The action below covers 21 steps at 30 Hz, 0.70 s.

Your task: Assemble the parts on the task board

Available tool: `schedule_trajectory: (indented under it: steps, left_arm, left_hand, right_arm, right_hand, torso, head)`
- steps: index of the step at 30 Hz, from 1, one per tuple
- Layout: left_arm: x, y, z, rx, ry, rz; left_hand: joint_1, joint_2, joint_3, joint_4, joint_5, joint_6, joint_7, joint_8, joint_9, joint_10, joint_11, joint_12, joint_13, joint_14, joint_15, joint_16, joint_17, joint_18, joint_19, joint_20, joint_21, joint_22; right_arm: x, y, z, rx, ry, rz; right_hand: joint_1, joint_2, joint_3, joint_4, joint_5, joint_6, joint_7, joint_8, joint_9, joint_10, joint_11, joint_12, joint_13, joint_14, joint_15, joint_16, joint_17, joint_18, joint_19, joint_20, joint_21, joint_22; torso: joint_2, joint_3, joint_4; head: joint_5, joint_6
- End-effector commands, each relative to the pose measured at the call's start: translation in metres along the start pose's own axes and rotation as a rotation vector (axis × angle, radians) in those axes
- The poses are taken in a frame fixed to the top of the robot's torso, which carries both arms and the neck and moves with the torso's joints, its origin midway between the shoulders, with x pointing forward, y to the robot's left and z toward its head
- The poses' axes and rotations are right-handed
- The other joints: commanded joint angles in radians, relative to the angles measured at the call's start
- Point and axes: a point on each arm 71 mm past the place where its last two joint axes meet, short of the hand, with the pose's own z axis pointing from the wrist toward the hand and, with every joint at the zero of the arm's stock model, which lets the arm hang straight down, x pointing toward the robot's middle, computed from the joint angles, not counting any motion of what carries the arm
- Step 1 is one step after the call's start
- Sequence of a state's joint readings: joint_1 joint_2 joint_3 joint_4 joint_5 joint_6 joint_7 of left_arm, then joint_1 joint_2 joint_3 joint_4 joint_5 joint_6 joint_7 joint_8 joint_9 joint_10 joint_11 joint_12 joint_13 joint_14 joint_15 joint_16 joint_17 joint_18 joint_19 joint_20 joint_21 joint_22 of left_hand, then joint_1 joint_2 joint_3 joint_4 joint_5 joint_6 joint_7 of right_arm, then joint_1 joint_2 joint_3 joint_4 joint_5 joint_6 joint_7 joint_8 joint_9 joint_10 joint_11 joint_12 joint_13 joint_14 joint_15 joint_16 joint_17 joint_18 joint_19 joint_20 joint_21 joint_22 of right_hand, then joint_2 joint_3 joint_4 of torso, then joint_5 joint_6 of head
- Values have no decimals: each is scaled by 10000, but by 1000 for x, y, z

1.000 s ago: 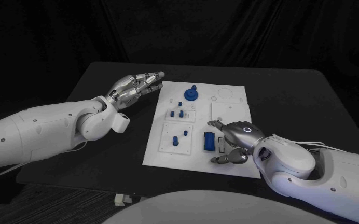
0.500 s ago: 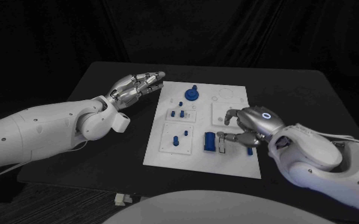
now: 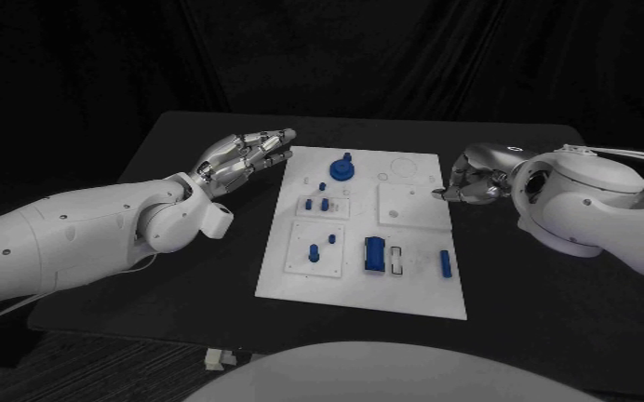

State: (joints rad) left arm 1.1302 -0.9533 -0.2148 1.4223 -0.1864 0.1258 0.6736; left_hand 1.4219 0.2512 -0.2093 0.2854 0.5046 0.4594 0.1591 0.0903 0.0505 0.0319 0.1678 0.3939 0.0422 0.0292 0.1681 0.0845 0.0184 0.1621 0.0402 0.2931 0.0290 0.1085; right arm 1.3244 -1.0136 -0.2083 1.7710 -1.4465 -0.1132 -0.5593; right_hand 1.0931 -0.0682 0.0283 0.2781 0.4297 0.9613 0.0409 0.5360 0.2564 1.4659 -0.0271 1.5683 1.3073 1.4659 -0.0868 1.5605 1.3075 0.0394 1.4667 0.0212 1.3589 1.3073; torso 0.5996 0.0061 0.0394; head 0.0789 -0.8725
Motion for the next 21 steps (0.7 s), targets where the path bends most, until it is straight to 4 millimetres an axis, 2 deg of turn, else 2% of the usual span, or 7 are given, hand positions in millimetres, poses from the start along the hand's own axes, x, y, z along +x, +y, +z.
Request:
schedule_trajectory:
  steps: [1,4,6,8,10,17,21]
  left_arm:
    - [1,-1,1,161,17,-35]
    - [2,0,2,160,43,-48]
    - [2,0,2,159,65,-60]
    - [3,0,3,161,83,-70]
    - [3,0,3,160,95,-77]
    - [3,0,3,151,105,-85]
    - [3,0,3,153,119,-95]
  left_hand:
    - [88,-6,77,6,72,77,260,48,17,76,44,53,13,-8,53,37,11,55,59,3,44,2]
    - [88,-6,77,6,72,77,260,48,17,76,44,53,13,-8,53,37,11,55,59,3,44,2]
    - [93,-4,80,7,76,82,272,53,18,85,52,65,14,-10,57,33,9,54,59,2,45,2]
    - [93,-4,80,7,76,82,272,53,18,85,52,65,14,-10,57,33,9,54,59,2,45,2]
    - [93,-4,80,7,76,82,272,53,18,85,52,65,14,-10,57,33,9,54,59,2,45,2]
    - [105,2,89,7,86,88,291,61,18,107,78,107,19,-7,65,44,11,51,62,2,47,7]
    - [111,6,94,6,90,95,300,66,19,119,92,121,20,-8,71,44,10,49,61,2,46,4]
  right_arm:
    - [14,-7,3,869,2216,-107]
    - [18,-8,5,958,2562,-286]
    - [21,-9,6,1003,2722,-372]
    - [25,-9,8,1040,2867,-434]
    - [29,-10,8,1065,2986,-465]
    - [38,-8,9,1052,3281,-458]
    - [44,-8,9,1048,3509,-502]
  right_hand:
    - [269,41,42,-150,-559,532,-102,-337,-42,1049,-134,25,2635,1012,-125,14,2452,21,631,-121,134,2082]
    - [85,155,-61,-48,-958,986,-155,-713,-90,1049,-189,25,2635,1024,-162,43,2507,21,647,-158,123,2079]
    - [-194,338,-131,68,-1059,1381,-219,-829,-81,1049,-228,25,2635,1019,-209,31,2481,23,650,-177,107,2075]
    - [-245,419,-153,24,-1109,1732,-299,-936,-83,1049,-293,25,2635,1001,-263,-12,2387,34,644,-218,55,2060]
    - [-276,515,-167,-9,-1168,1925,-326,-1214,-162,1049,-334,25,2635,987,-295,-43,2318,44,638,-262,1,2045]
    - [-273,533,-205,-75,-1221,2190,-363,-1439,-210,1049,-362,25,2635,977,-326,-68,2263,71,613,-286,-152,2003]
    - [-287,538,-220,-84,-1237,2206,-357,-1528,-233,1049,-361,25,2635,945,-330,-146,2094,91,593,-290,-255,1974]
  torso:
    - [16,2,-2]
    - [7,3,-3]
    - [9,-2,6]
    - [4,2,-2]
    - [3,1,-3]
    - [4,3,-2]
    - [2,-1,-3]
  head:
    - [-14,-2]
    - [-37,-2]
    - [-55,-2]
    - [-62,-2]
    - [-68,-2]
    - [-106,-2]
    - [-56,-2]
